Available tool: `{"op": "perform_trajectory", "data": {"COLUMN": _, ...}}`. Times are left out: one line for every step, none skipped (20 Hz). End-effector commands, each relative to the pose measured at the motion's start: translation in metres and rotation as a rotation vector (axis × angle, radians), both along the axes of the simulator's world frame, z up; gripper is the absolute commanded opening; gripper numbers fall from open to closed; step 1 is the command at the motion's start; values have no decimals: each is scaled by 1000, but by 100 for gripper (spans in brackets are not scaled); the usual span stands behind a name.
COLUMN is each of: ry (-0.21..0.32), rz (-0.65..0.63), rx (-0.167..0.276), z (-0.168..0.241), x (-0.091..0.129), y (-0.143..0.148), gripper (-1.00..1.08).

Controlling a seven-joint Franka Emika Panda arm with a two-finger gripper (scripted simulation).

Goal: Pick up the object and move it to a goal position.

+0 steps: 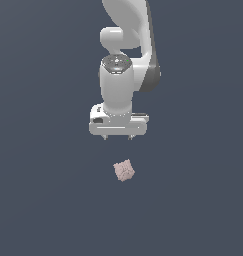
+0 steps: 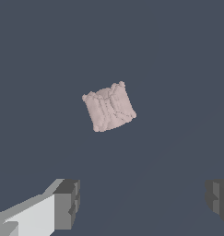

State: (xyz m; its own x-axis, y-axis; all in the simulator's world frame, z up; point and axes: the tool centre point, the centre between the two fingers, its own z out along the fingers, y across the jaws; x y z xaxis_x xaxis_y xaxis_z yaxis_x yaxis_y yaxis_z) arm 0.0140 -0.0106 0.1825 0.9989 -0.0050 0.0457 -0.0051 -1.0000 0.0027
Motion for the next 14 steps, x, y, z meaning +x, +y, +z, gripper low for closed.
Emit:
{"op": "perform_trajectory", "data": {"ry": 0, "rz": 0, "rx": 0, "z": 0, "x": 0, "y": 0, "gripper": 100}}
{"op": "perform_trajectory", "data": {"ry": 0, "rz": 0, "rx": 1, "z": 0, "x": 0, "y": 0, "gripper": 100}}
{"op": "perform_trajectory", "data": {"ry": 2, "rz": -1, "rx": 2, "z": 0, "x": 0, "y": 2, "gripper": 100}}
{"op": "perform_trajectory", "data": {"ry": 4, "rz": -2, "rx": 4, "z": 0, "x": 0, "y": 4, "gripper": 100}}
{"op": "perform_trajectory", "data": {"ry": 7, "rz": -3, "rx": 8, "z": 1, "x": 0, "y": 7, "gripper": 100}}
{"op": "perform_trajectory", "data": {"ry": 10, "rz": -5, "rx": 12, "z": 1, "x": -1, "y": 12, "gripper": 100}}
{"op": "perform_trajectory", "data": {"ry": 14, "rz": -7, "rx": 16, "z": 1, "x": -1, "y": 15, "gripper": 100}}
{"op": "perform_trajectory", "data": {"ry": 16, "rz": -8, "rx": 19, "z": 2, "x": -2, "y": 18, "gripper": 100}}
{"op": "perform_trajectory", "data": {"ry": 18, "rz": -10, "rx": 21, "z": 2, "x": -2, "y": 20, "gripper": 100}}
{"op": "perform_trajectory", "data": {"ry": 19, "rz": -10, "rx": 22, "z": 2, "x": -2, "y": 21, "gripper": 100}}
{"op": "perform_trajectory", "data": {"ry": 19, "rz": -10, "rx": 22, "z": 2, "x": -2, "y": 21, "gripper": 100}}
{"op": "perform_trajectory", "data": {"ry": 18, "rz": -10, "rx": 22, "z": 2, "x": -2, "y": 20, "gripper": 100}}
{"op": "perform_trajectory", "data": {"ry": 18, "rz": -8, "rx": 21, "z": 2, "x": -2, "y": 20, "gripper": 100}}
{"op": "perform_trajectory", "data": {"ry": 18, "rz": -6, "rx": 21, "z": 1, "x": -1, "y": 20, "gripper": 100}}
